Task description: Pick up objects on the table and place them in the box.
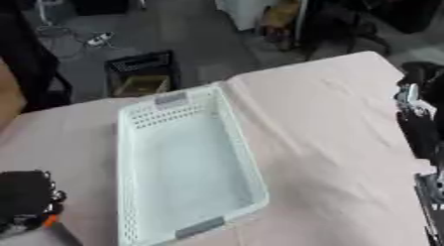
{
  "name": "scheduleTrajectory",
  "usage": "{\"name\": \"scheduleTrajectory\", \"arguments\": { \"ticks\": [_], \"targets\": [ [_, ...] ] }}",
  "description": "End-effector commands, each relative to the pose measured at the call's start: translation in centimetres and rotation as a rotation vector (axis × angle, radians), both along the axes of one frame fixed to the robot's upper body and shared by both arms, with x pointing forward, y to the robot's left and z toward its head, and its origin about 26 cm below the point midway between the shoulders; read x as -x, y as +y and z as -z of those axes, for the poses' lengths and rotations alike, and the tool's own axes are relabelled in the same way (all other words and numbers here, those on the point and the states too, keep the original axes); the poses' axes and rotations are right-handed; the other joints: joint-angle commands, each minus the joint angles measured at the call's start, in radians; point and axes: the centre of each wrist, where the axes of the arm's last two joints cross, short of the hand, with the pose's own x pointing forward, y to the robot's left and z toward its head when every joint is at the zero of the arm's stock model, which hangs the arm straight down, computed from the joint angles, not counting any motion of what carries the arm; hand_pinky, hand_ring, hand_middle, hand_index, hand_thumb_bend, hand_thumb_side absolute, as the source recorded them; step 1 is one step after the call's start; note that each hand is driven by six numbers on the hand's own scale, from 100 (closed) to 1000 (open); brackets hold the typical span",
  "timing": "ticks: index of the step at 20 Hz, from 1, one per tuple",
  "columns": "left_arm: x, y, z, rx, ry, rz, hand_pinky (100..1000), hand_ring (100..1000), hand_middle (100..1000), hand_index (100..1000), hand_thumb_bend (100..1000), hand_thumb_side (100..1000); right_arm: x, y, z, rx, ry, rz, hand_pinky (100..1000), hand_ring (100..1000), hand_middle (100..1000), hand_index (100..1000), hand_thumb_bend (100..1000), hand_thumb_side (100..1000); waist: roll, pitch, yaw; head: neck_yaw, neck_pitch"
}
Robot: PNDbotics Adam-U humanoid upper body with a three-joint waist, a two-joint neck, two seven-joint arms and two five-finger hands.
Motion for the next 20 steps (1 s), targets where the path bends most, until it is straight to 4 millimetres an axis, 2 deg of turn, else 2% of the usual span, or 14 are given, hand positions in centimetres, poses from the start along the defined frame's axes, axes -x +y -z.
{"name": "scheduleTrajectory", "arguments": {
  "ticks": [1,4,10,16,20],
  "targets": [
    [-0.1,1.6,-2.5,-0.032,-0.052,-0.054,213,100,100,147,100,135,-0.2,-0.3,-1.0,0.023,-0.025,0.001,318,415,467,694,100,648,-0.003,-0.010,0.001,-0.005,-0.014],
    [-0.1,1.8,-4.2,-0.042,-0.103,-0.082,214,100,100,144,100,119,-0.1,-0.3,-1.0,0.022,-0.025,0.002,318,415,467,694,100,648,-0.004,-0.010,0.002,-0.004,-0.017],
    [0.0,1.5,-9.8,-0.037,-0.291,-0.097,215,100,100,138,100,100,-0.1,-0.4,-1.0,0.023,-0.024,0.006,318,415,467,694,100,648,-0.004,-0.013,0.007,-0.007,-0.020],
    [-0.8,-1.7,-15.0,0.090,-0.466,-0.033,223,100,100,136,100,100,-0.1,-0.4,-0.8,0.023,-0.017,0.005,319,415,467,694,100,648,-0.006,-0.018,0.010,-0.003,-0.014],
    [-1.9,-4.4,-16.8,0.171,-0.503,0.031,228,100,100,137,100,100,-0.1,-0.4,-0.7,0.020,-0.015,0.003,319,415,467,694,100,647,-0.008,-0.022,0.008,0.001,-0.010]
  ]
}}
